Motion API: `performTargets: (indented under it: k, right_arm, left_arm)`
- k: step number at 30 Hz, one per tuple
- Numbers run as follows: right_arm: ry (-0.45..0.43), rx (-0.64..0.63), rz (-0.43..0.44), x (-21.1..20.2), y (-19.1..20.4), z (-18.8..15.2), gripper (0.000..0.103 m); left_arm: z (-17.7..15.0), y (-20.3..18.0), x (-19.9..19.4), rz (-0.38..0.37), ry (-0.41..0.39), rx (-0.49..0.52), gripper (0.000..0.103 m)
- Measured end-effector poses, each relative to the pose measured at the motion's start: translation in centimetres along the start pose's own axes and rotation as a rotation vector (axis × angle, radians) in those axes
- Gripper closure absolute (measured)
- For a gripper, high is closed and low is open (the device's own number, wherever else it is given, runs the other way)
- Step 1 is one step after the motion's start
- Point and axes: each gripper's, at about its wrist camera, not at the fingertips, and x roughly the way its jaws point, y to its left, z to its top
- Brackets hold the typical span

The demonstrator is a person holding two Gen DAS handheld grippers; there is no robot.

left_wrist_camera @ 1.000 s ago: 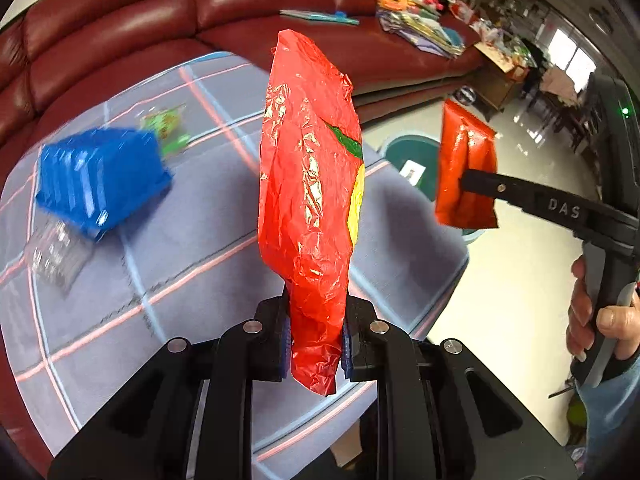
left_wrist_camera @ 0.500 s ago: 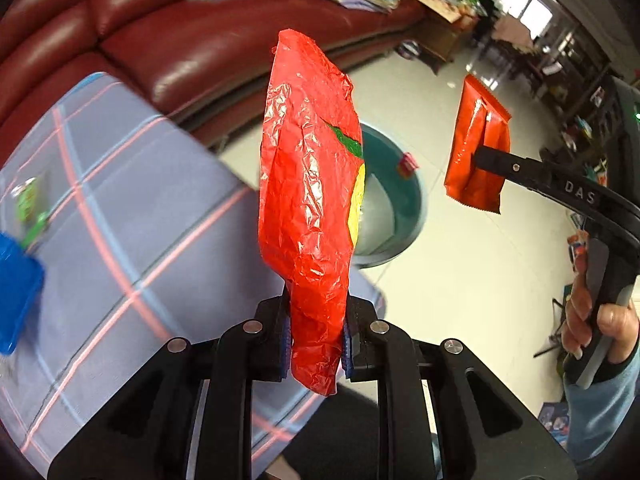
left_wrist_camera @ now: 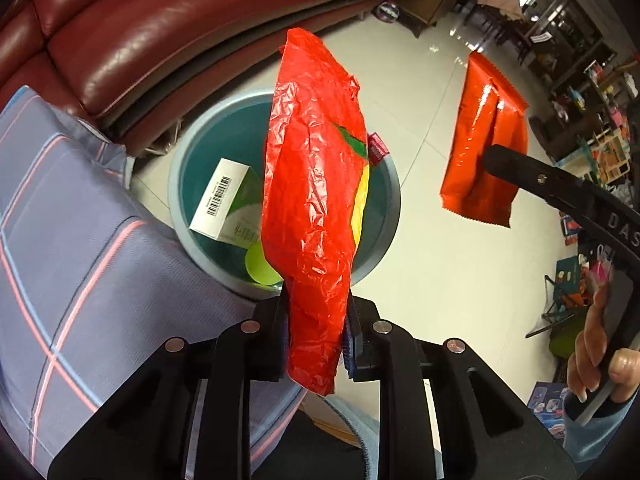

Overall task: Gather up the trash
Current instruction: 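Lift the red snack bag and orange packet and carry them toward the teal bin, then open both tools over the teal bin to drop the bag and packet, then move both open tools back over the table toward the blue tray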

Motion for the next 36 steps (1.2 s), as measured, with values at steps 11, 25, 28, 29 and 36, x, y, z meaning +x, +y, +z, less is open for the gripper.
performTargets:
  k: [11,25,28,29,36]
  right_arm:
    - [0.033,-0.005,0.003,2.2,0.0,1.2,0.076]
    - [0.116,-0.049,0.037,5.8,2.6,1.5,0.044]
    - [0.116,-0.045,0.046,6.1,3.2,1.5,0.036]
    - [0.118,-0.042,0.048,6.2,3.4,1.5,0.035]
    - [0.142,-0.022,0.023,6.4,3.5,1.0,0.019]
  left_arm:
    - [1.4,0.8,0.0,0.065,-0.063,-0.034,0.03]
    - [-1.6,3.8,-4.4,0.071,-0.171,-0.091,0.005]
    - [-2.3,4.7,-5.5,0.071,-0.193,-0.122,0.005]
    - [-2.5,5.0,-5.7,0.074,-0.198,-0.129,0.005]
    - [-3.3,6.0,-6.7,0.073,-0.206,-0.157,0.004]
